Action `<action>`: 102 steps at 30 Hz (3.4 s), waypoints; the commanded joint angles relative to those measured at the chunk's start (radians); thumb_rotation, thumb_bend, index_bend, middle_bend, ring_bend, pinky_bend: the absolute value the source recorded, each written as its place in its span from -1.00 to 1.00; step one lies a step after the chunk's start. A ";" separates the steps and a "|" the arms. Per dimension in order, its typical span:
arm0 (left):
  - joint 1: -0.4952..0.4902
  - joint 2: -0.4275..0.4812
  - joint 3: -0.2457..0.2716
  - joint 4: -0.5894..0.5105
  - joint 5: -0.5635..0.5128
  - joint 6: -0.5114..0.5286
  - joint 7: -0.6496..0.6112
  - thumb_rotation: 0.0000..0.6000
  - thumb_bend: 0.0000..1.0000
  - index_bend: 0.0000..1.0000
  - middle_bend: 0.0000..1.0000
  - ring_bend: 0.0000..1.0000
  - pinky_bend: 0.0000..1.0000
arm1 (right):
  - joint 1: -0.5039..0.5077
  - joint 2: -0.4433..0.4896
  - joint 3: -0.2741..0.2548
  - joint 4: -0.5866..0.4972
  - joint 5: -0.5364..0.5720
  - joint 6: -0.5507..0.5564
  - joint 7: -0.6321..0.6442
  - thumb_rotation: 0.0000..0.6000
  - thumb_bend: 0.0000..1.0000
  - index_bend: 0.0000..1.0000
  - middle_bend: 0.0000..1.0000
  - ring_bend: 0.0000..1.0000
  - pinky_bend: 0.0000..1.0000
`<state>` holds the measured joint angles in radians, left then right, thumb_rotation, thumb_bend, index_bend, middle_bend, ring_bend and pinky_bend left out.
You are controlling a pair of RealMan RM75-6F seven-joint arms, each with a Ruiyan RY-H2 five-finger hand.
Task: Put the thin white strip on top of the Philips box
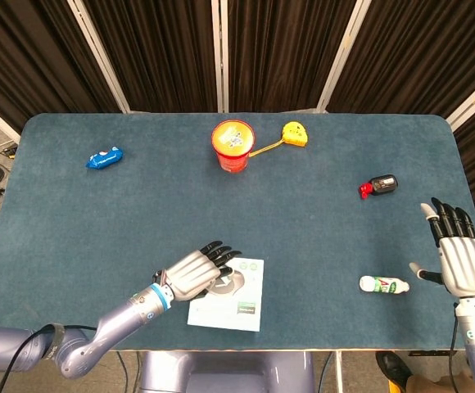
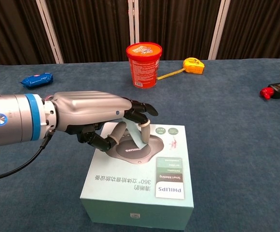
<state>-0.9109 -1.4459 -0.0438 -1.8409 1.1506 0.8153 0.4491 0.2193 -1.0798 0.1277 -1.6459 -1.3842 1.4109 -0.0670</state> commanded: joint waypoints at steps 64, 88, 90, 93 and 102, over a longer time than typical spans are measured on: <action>0.002 0.000 0.024 -0.023 -0.025 0.035 0.021 1.00 1.00 -0.39 -1.00 -1.00 -1.00 | -0.021 0.019 0.024 -0.009 -0.013 0.004 0.039 1.00 -1.00 -0.87 -1.00 -1.00 -1.00; 0.002 0.004 0.023 -0.026 -0.010 0.030 0.000 1.00 1.00 -0.39 -1.00 -1.00 -1.00 | -0.023 0.022 0.028 -0.009 -0.012 0.002 0.044 1.00 -1.00 -0.87 -1.00 -1.00 -1.00; 0.001 0.006 0.019 -0.027 -0.002 0.038 0.005 1.00 1.00 -0.39 -1.00 -1.00 -1.00 | -0.023 0.022 0.028 -0.009 -0.013 0.002 0.044 1.00 -1.00 -0.87 -1.00 -1.00 -1.00; 0.001 0.005 0.014 -0.029 0.000 0.045 0.006 1.00 1.00 -0.39 -1.00 -1.00 -1.00 | -0.023 0.022 0.028 -0.009 -0.013 0.002 0.045 1.00 -1.00 -0.87 -1.00 -1.00 -1.00; -0.011 -0.007 0.016 -0.017 -0.027 0.023 0.013 1.00 1.00 -0.39 -1.00 -1.00 -1.00 | -0.024 0.022 0.028 -0.009 -0.014 0.003 0.046 1.00 -1.00 -0.87 -1.00 -1.00 -1.00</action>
<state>-0.9208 -1.4522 -0.0283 -1.8590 1.1246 0.8392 0.4614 0.1951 -1.0579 0.1555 -1.6548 -1.3985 1.4134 -0.0213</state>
